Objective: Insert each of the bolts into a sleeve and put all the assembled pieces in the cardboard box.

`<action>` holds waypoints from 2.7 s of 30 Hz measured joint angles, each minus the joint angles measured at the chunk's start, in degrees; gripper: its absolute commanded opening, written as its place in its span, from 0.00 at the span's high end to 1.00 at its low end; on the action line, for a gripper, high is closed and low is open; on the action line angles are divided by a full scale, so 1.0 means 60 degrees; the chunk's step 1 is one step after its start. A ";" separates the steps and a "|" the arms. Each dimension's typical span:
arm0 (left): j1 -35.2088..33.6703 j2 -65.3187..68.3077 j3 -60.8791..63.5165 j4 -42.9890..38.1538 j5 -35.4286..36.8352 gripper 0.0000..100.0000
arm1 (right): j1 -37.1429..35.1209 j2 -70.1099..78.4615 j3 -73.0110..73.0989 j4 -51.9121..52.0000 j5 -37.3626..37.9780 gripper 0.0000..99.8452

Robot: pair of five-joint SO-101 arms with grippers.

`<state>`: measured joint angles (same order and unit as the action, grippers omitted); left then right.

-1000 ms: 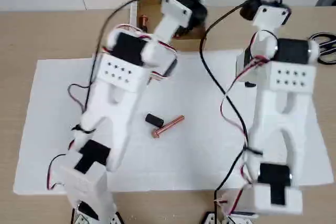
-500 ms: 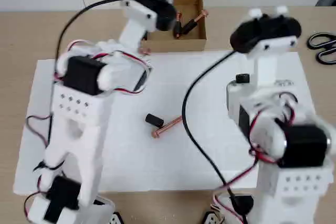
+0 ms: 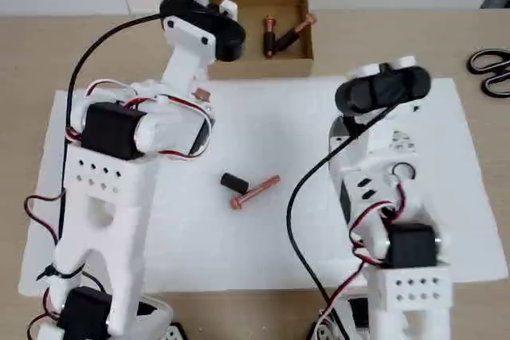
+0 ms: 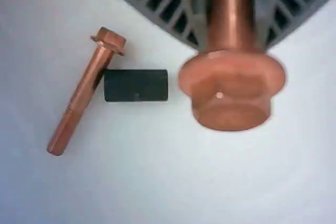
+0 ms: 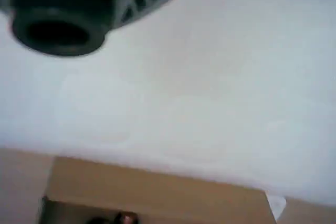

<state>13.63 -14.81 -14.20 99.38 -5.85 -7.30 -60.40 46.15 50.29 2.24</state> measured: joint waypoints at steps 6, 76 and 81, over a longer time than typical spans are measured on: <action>0.0000 0.0000 0.0029 0.0000 0.0059 0.99 | -0.0908 -0.1289 0.2330 -0.2505 0.0000 1.00; 0.2403 -1.0857 1.4623 -1.2703 0.4059 0.99 | -0.4615 -0.7062 0.8308 -0.4498 -0.1319 1.00; 0.2388 -1.0857 1.4652 -1.2703 0.4029 0.99 | -0.4894 -0.7062 0.8308 -0.4498 -0.1319 1.00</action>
<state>27.96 -79.96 73.71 23.16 18.33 -36.66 -102.77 96.00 23.30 -5.67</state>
